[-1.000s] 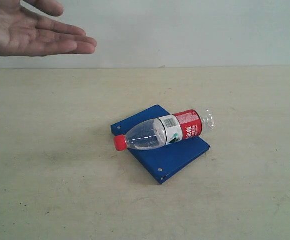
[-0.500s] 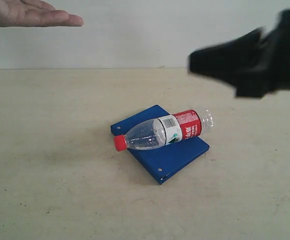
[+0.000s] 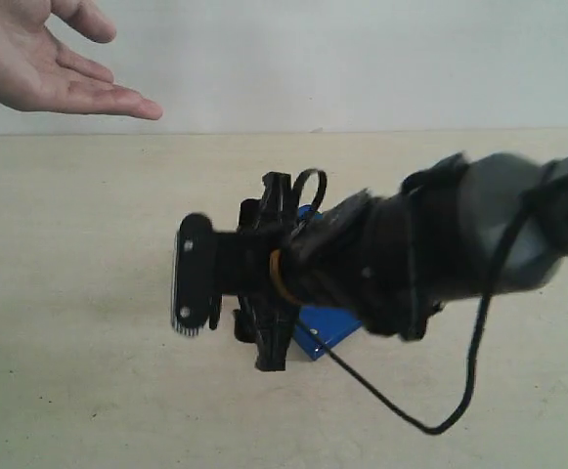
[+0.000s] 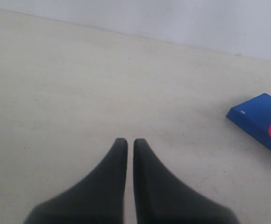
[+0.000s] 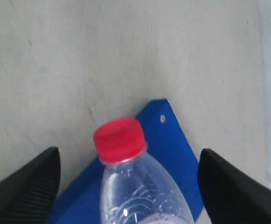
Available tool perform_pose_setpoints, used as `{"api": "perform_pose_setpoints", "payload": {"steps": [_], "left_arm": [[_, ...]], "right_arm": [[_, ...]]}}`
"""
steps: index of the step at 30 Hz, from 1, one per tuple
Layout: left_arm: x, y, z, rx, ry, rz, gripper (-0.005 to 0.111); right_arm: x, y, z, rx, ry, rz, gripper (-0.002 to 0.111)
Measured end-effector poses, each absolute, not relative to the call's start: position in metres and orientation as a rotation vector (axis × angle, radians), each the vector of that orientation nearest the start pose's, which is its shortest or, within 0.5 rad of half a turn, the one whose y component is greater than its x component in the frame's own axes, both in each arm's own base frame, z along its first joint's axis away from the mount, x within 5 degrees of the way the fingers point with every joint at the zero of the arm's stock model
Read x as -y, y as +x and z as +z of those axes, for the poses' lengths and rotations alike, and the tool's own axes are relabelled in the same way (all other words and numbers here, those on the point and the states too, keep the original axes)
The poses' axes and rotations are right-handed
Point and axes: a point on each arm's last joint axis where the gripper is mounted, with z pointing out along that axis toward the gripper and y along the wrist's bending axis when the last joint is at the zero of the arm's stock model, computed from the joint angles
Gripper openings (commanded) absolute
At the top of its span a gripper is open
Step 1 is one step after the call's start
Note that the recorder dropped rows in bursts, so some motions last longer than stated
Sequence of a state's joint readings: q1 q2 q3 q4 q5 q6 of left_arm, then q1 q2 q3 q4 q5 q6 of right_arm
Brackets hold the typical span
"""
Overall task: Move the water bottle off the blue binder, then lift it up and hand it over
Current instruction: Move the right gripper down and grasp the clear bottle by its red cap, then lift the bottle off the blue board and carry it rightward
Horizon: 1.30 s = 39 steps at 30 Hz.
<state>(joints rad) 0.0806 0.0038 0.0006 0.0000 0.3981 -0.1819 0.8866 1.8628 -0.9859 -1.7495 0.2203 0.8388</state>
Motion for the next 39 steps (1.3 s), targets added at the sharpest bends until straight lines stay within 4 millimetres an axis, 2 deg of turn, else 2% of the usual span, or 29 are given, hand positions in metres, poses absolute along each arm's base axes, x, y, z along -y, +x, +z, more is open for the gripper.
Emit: {"api": "perform_pose_setpoints", "payload": {"steps": [1,3,9,11,14,18,22,25,29,33,36,38,39], "left_arm": [[-0.004,0.052,0.177,-1.87,-0.247,-0.069,0.005],[-0.004,0.052,0.177,-1.87,-0.247,-0.069,0.005],[-0.004,0.052,0.177,-1.87,-0.247,-0.069,0.005],[-0.004,0.052,0.177,-1.87,-0.247,-0.069,0.005],[-0.004,0.052,0.177,-1.87,-0.247,-0.069,0.005],[-0.004,0.052,0.177,-1.87,-0.247,-0.069,0.005],[-0.004,0.052,0.177,-1.87,-0.247,-0.069,0.005],[-0.004,0.052,0.177,-1.87,-0.247,-0.069,0.005],[-0.004,0.052,0.177,-1.87,-0.247,-0.069,0.005],[-0.004,0.052,0.177,-1.87,-0.247,-0.069,0.005],[-0.004,0.052,0.177,-1.87,-0.247,-0.069,0.005],[-0.004,0.052,0.177,-1.87,-0.247,-0.069,0.005],[-0.004,0.052,0.177,-1.87,-0.247,-0.069,0.005]], "right_arm": [[-0.281,0.252,0.146,-1.496,-1.769,-0.457,0.073],[-0.281,0.251,0.125,-1.484,-1.814,-0.595,0.073],[-0.285,0.252,0.114,-1.443,-1.858,-0.654,0.073],[-0.285,0.252,0.112,-1.438,-1.87,-0.659,0.069],[-0.285,0.251,0.11,-1.441,-1.876,-0.65,0.046],[-0.285,0.25,0.105,-1.473,-1.879,-0.623,0.002],[-0.284,0.25,0.105,-1.525,-1.825,-0.614,0.0],[-0.282,0.252,0.107,-1.607,-1.719,-0.596,0.0],[-0.281,0.253,0.125,-1.735,-1.476,-0.505,0.0],[-0.279,0.252,0.164,-1.812,-1.196,-0.343,0.0],[-0.276,0.249,0.193,-1.805,-1.076,-0.265,0.0],[-0.27,0.249,0.211,-1.791,-0.998,-0.267,0.006],[-0.265,0.249,0.22,-1.797,-0.94,-0.283,0.014]]}}
